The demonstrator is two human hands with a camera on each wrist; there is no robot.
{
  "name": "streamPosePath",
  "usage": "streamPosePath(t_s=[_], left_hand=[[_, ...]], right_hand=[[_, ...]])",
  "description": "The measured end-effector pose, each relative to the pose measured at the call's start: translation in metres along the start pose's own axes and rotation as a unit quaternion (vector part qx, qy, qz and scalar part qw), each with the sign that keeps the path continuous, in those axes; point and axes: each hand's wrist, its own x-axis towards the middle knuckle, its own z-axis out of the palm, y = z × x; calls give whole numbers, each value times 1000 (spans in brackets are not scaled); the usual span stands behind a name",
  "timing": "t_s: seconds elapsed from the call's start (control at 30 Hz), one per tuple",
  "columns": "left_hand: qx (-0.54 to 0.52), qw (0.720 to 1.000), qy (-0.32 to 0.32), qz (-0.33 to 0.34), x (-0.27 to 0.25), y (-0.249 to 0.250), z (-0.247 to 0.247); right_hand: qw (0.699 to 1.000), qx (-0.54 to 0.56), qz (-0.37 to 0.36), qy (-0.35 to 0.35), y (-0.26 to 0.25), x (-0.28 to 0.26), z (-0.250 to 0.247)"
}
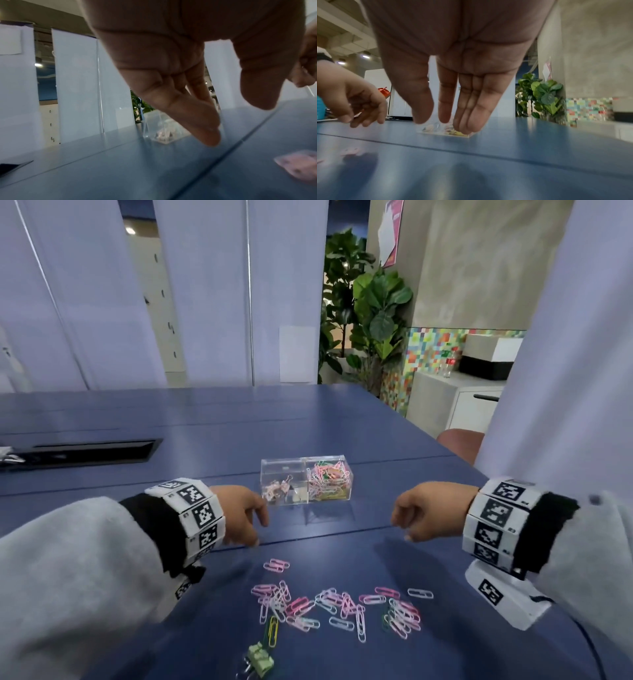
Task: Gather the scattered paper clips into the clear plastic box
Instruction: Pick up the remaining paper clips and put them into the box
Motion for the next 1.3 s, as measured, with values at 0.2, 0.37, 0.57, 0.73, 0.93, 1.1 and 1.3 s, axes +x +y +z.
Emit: streamPosePath(t_s=[0.2,0.37,0.57,0.73,0.93,1.1,1.3], left_hand=[[95,995,-36,-18,-21,-4,31],[118,993,-30,-4,-23,5,44],[111,993,-25,31,-20,13,47],[87,993,-29,71,-19,14,47],[43,996,-37,68,-25,17,47],[58,994,-70,62,-24,17,46],[50,993,-50,91,-24,22,53]], right_hand=[[996,-60,52,-51,8,-30,42],[993,-41,83,-68,5,-37,61],[998,0,21,-51,-24,-28,70],[997,13,-38,-59,-45,-18,71],[997,-1,-33,-73,-45,-23,62],[993,-22,-84,-80,-61,-25,71],[990,-13,-120,-71,-66,-21,69]])
